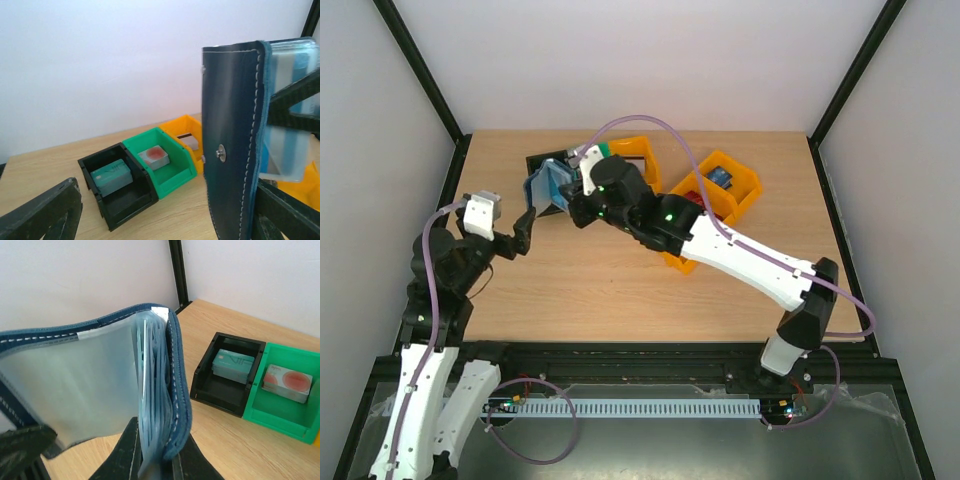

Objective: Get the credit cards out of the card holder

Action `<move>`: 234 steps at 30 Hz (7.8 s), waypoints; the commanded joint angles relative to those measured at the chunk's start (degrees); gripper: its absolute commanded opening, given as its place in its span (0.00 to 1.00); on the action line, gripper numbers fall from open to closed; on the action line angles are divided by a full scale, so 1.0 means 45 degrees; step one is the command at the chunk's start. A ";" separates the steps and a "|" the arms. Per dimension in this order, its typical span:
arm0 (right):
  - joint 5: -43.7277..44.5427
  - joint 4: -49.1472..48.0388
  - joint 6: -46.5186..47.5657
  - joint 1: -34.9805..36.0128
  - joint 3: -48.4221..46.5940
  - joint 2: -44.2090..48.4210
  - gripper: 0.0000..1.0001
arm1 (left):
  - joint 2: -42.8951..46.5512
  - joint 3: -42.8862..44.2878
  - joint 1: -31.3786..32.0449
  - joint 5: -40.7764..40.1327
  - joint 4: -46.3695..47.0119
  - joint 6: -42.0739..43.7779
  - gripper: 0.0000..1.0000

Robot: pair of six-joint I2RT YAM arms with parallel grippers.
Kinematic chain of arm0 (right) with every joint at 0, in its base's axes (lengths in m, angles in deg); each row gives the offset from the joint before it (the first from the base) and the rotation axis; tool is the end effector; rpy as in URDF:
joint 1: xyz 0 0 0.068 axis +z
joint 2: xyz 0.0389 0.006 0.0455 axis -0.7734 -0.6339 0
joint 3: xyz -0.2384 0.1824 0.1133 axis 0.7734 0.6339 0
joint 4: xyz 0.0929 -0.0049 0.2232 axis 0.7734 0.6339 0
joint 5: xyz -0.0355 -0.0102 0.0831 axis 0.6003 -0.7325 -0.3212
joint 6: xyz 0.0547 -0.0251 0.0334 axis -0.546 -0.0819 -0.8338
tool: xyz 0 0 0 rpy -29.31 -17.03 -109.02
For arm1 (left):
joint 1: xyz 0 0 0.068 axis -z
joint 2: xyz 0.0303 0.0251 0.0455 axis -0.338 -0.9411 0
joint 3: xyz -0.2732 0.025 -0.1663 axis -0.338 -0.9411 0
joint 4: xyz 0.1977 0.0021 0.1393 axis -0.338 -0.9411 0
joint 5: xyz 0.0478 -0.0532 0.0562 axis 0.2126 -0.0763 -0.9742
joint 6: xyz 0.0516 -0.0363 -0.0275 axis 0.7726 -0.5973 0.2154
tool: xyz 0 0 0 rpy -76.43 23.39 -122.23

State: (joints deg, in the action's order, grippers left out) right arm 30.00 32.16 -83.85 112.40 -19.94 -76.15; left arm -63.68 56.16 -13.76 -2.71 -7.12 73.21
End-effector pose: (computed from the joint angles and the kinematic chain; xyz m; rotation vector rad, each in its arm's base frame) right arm 0.1929 0.3554 0.4583 -0.7426 1.8266 0.8937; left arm 0.0810 -0.0228 0.3881 0.3278 1.5690 -0.2442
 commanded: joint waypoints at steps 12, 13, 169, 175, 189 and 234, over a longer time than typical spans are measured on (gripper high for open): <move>-0.6337 0.0895 0.2550 -0.0468 0.0854 0.1943 0.02 | 0.0200 0.0428 -0.0327 0.4057 0.0087 -0.1266 0.62; -0.6510 0.0936 0.2658 -0.0490 0.0897 0.2034 0.02 | 0.0217 0.0446 -0.0338 0.4119 0.0105 -0.1335 0.59; -1.1414 -0.9846 -0.3020 -0.1539 0.1708 0.0782 0.02 | -0.0414 -0.0367 -0.0083 1.0419 -0.0705 -0.4248 0.30; -1.1335 -1.1131 -0.1695 -0.1440 0.3709 0.2252 0.02 | 0.0552 -0.0433 -0.0041 1.0182 -0.0174 -0.3152 0.30; -1.2397 -1.2128 -0.0638 -0.1205 0.4586 0.3374 0.02 | 0.0939 -0.0590 -0.0024 1.0611 -0.1053 -0.1708 0.29; -0.6328 -0.7071 -0.0549 -0.0982 0.4080 0.4088 0.02 | 0.2687 -0.1443 -0.0357 0.5024 0.2754 -0.3993 0.71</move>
State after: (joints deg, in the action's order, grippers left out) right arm 0.65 -1.26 -80.40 107.76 1.64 -56.45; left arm -54.28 54.02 -14.96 27.02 -4.11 56.84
